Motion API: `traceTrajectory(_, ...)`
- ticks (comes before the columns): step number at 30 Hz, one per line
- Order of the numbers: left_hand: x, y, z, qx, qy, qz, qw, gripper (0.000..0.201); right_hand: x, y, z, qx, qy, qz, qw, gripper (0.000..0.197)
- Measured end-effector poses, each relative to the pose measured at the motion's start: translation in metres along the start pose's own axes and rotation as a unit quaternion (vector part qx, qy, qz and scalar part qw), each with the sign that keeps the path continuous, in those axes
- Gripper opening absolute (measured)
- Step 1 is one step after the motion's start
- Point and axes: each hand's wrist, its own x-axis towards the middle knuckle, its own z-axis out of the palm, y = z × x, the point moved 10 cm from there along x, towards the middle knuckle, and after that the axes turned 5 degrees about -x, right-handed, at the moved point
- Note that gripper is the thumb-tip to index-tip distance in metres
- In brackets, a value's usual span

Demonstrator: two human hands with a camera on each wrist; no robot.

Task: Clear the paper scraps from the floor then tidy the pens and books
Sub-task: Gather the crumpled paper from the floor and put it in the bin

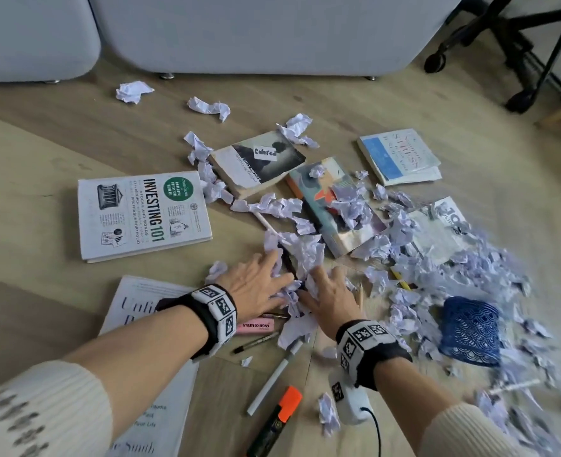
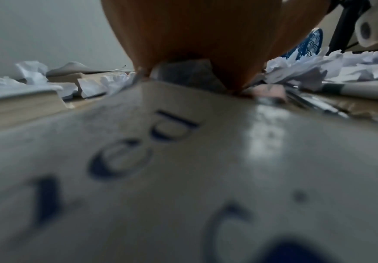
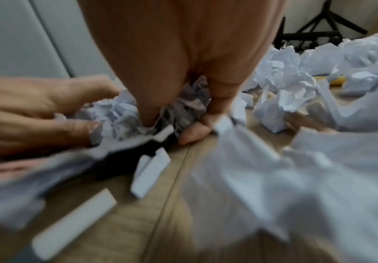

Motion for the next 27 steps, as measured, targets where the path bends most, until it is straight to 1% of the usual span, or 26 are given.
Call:
traceTrajectory(2,0.001,0.012,0.000,-0.001,-0.017,0.023,1.000,0.028,-0.001,0.004,0.002,0.041,-0.026,-0.003,0.999,0.032)
traceTrajectory(4,0.003,0.014,0.000,0.002,-0.038,0.028,0.999,0.024,0.000,0.008,0.002,0.050,-0.040,-0.007,0.998,0.027)
traceTrajectory(6,0.002,0.011,-0.009,0.001,-0.033,0.020,0.999,0.021,0.001,0.012,-0.007,0.048,-0.020,-0.003,0.999,0.025)
traceTrajectory(8,-0.001,0.002,-0.030,-0.018,0.010,-0.001,1.000,0.019,0.005,0.011,-0.028,0.057,0.039,0.002,0.998,0.024)
traceTrajectory(10,-0.008,-0.012,-0.058,-0.049,0.071,-0.031,0.996,0.020,0.008,0.002,-0.053,0.091,0.098,0.000,0.991,0.019)
traceTrajectory(13,-0.029,-0.029,-0.104,-0.098,0.142,-0.076,0.982,0.021,0.010,-0.029,-0.092,0.123,0.167,-0.045,0.977,0.015)
traceTrajectory(16,-0.066,-0.041,-0.161,-0.105,0.219,-0.118,0.963,0.018,0.010,-0.081,-0.126,0.151,0.204,-0.108,0.961,0.016)
traceTrajectory(18,-0.099,-0.053,-0.201,-0.101,0.270,-0.161,0.944,0.015,0.008,-0.124,-0.149,0.171,0.229,-0.150,0.946,0.017)
traceTrajectory(21,-0.165,-0.067,-0.261,-0.093,0.341,-0.204,0.913,0.012,-0.007,-0.209,-0.181,0.215,0.249,-0.219,0.918,0.021)
traceTrajectory(23,-0.222,-0.074,-0.299,-0.070,0.379,-0.235,0.892,0.011,-0.023,-0.276,-0.194,0.244,0.231,-0.275,0.901,0.019)
traceTrajectory(25,-0.290,-0.082,-0.329,-0.033,0.396,-0.286,0.872,0.010,-0.046,-0.347,-0.200,0.262,0.191,-0.337,0.884,0.019)
traceTrajectory(27,-0.366,-0.086,-0.348,-0.015,0.408,-0.343,0.846,0.016,-0.082,-0.417,-0.204,0.273,0.144,-0.417,0.855,0.019)
